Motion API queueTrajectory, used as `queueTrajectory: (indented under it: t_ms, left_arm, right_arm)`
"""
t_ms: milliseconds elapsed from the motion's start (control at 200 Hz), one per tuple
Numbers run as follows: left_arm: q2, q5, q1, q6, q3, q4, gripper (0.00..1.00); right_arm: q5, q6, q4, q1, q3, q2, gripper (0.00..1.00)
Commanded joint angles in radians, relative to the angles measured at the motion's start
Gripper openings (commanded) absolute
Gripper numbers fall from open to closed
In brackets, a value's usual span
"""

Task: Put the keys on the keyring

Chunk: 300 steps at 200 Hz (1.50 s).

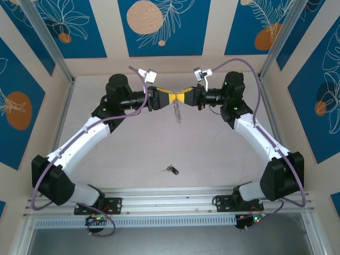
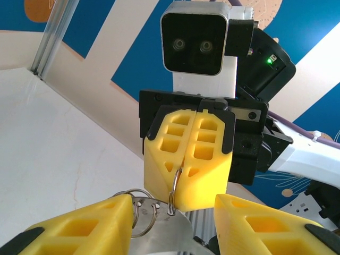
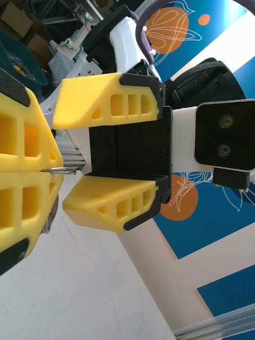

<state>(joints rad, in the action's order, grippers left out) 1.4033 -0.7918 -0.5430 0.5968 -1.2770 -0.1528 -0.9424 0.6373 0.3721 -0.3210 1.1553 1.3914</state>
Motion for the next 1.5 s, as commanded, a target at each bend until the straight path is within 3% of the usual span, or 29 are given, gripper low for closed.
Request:
queueTrajectory:
  t_ms: [0, 360, 685, 995, 1165, 1495]
  left_arm:
    - [0.005, 0.002, -0.018, 0.012, 0.007, -0.055, 0.43]
    - [0.027, 0.003, -0.037, 0.017, 0.007, -0.077, 0.29]
    - [0.036, 0.018, -0.04, 0.015, 0.012, -0.083, 0.0]
    - [0.034, 0.053, -0.041, 0.019, 0.021, -0.1, 0.0]
    - [0.024, 0.079, -0.04, 0.021, 0.038, -0.116, 0.0]
    - [0.016, 0.098, -0.04, 0.018, 0.059, -0.132, 0.0]
  right_arm:
    - [0.004, 0.016, 0.021, -0.006, -0.012, -0.023, 0.0]
    - [0.012, 0.015, 0.019, -0.009, -0.02, -0.031, 0.0]
    - [0.014, 0.012, 0.017, -0.008, -0.02, -0.025, 0.0]
    - [0.027, 0.021, 0.016, -0.006, -0.015, -0.022, 0.0]
    - [0.038, 0.028, 0.017, 0.002, -0.02, -0.028, 0.15]
    - [0.044, 0.039, 0.024, 0.026, -0.047, -0.049, 0.34]
